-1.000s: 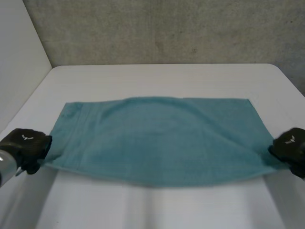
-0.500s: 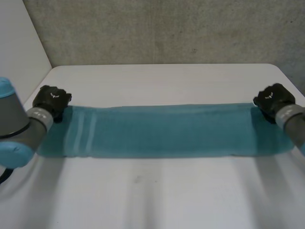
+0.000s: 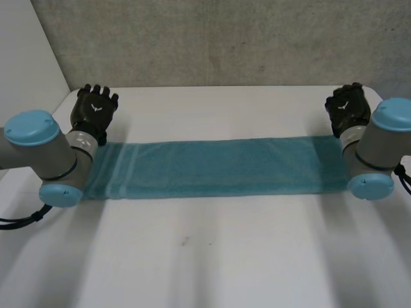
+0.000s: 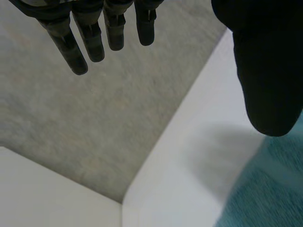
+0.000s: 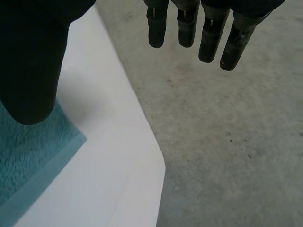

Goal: Fold the laundry

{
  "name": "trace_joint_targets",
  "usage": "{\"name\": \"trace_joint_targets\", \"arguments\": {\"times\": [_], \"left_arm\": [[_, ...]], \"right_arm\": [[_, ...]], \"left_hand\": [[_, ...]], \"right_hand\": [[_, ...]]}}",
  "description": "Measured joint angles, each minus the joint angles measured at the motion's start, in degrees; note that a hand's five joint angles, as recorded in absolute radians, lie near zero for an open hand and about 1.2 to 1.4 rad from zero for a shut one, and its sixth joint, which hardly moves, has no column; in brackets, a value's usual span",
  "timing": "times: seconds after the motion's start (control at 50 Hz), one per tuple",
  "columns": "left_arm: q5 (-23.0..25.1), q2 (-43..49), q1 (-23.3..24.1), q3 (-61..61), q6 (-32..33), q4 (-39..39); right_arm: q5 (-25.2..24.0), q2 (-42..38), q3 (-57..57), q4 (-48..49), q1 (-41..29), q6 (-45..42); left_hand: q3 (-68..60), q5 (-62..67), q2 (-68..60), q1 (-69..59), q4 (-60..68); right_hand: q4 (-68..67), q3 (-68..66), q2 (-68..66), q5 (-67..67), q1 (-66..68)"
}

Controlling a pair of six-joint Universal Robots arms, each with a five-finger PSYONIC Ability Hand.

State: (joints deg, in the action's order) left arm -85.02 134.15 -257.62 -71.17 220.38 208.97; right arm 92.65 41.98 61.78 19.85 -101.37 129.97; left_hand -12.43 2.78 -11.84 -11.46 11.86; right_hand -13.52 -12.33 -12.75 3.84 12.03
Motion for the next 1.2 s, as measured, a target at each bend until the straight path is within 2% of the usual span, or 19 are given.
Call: {"name": "trace_joint_targets", "arguments": {"times": [0.12,0.18,0.22,0.24,0.26,0.28,0.32,0.4,0.48,0.56,0.58,0.64,0.9,0.96,0.98,1.02,1.04,1.16,1.2], "left_arm": [[0.2,-7.1,0.4,-7.0,-0.9,2.4],[0.0,-12.8,0.5,-12.8,-2.8,2.3],[0.0,-12.8,0.5,-12.8,-2.8,2.3],[-0.1,-16.7,0.6,-17.3,-5.8,2.1],[-0.1,-19.1,0.8,-20.2,-8.4,2.1],[-0.1,-19.1,0.8,-20.2,-8.4,2.1],[-0.2,-22.0,1.2,-23.9,-12.6,1.9],[-0.3,-26.5,1.8,-30.1,-22.5,1.9],[-0.4,-28.3,2.0,-33.3,-28.6,2.2],[-0.5,-28.6,2.0,-34.5,-30.7,2.6],[-0.9,-28.6,2.0,-35.0,-31.4,2.9],[-1.8,-28.3,1.9,-35.2,-31.6,3.2],[-3.3,-27.2,1.1,-34.9,-31.0,3.2],[-3.3,-27.2,1.0,-35.0,-31.0,3.2],[-3.3,-27.2,1.0,-35.0,-31.0,3.2],[-3.3,-27.2,1.0,-35.0,-31.0,3.2],[-3.2,-27.2,1.0,-35.1,-31.0,3.2],[-3.2,-27.3,1.0,-35.2,-31.0,3.1],[-3.3,-27.3,1.0,-35.2,-31.0,3.1]], "right_arm": [[-0.9,11.1,8.4,-0.7,0.5,12.3],[-3.8,18.1,14.3,-2.2,2.1,19.1],[-3.8,18.1,14.3,-2.2,2.1,19.1],[-4.9,19.5,15.6,-3.0,2.7,20.1],[-9.3,23.3,19.5,-7.0,5.6,22.3],[-9.3,23.3,19.5,-7.0,5.6,22.3],[-13.0,25.0,21.7,-11.3,7.9,22.9],[-17.8,25.2,23.6,-19.4,11.4,22.6],[-19.8,22.8,23.9,-22.1,13.8,22.1],[-20.2,21.9,23.9,-22.1,14.4,22.0],[-21.8,18.7,23.9,-20.3,16.2,20.7],[-22.9,16.3,23.7,-18.4,17.6,18.7],[-23.6,11.5,22.2,-16.0,19.3,14.7],[-23.5,11.3,22.0,-15.7,19.3,14.7],[-23.4,11.2,21.9,-15.3,19.3,14.8],[-23.2,11.2,21.8,-14.8,19.4,14.9],[-22.7,11.2,21.5,-13.6,19.9,15.1],[-19.8,11.1,20.4,-12.0,21.0,15.2],[-15.6,10.5,18.5,-11.6,22.2,14.4]], "left_hand": [[0.0,0.0,0.1,0.0,0.0],[0.0,0.0,0.1,0.0,0.0],[0.0,0.0,0.1,0.0,0.0],[0.0,0.0,0.1,0.0,0.1],[0.0,0.0,0.1,0.0,0.1],[0.0,0.0,0.1,0.0,0.1],[0.0,0.0,0.1,0.0,0.1],[0.0,0.0,0.1,0.0,0.1],[0.0,0.0,0.1,0.0,0.1],[0.0,0.0,0.1,0.0,0.1],[0.0,0.0,0.1,0.0,0.1],[0.0,0.0,0.1,0.0,0.1],[0.0,0.0,0.1,0.0,0.1],[0.0,0.0,0.1,0.0,0.1],[0.0,0.0,0.1,0.0,0.1],[0.0,0.0,0.1,0.0,0.1],[0.0,0.0,0.1,0.0,0.1],[0.0,0.0,0.1,0.0,0.1],[0.0,0.0,0.1,0.0,0.1]], "right_hand": [[0.0,0.0,0.0,0.0,0.0],[0.0,0.0,0.0,0.0,0.0],[0.0,0.0,0.0,0.0,0.0],[0.0,0.0,0.0,0.0,0.0],[0.0,0.0,0.0,0.0,0.0],[0.0,0.0,0.0,0.0,0.0],[0.0,0.0,0.0,0.0,0.0],[-2.0,-2.9,-2.7,2.3,1.3],[-9.2,-10.5,-9.8,8.5,7.6],[-11.4,-12.7,-12.0,10.4,9.6],[-24.6,-25.9,-26.0,22.9,21.0],[-27.9,-29.1,-28.8,25.9,23.5],[-29.1,-30.5,-30.0,27.0,24.6],[-33.7,-35.0,-35.2,31.5,28.8],[-46.2,-48.0,-47.8,43.9,38.6],[-50.7,-51.7,-52.0,48.3,41.3],[-54.6,-55.3,-54.8,51.3,42.0],[-54.8,-55.3,-54.8,51.3,42.0],[-54.8,-55.4,-54.8,51.3,42.0]]}}
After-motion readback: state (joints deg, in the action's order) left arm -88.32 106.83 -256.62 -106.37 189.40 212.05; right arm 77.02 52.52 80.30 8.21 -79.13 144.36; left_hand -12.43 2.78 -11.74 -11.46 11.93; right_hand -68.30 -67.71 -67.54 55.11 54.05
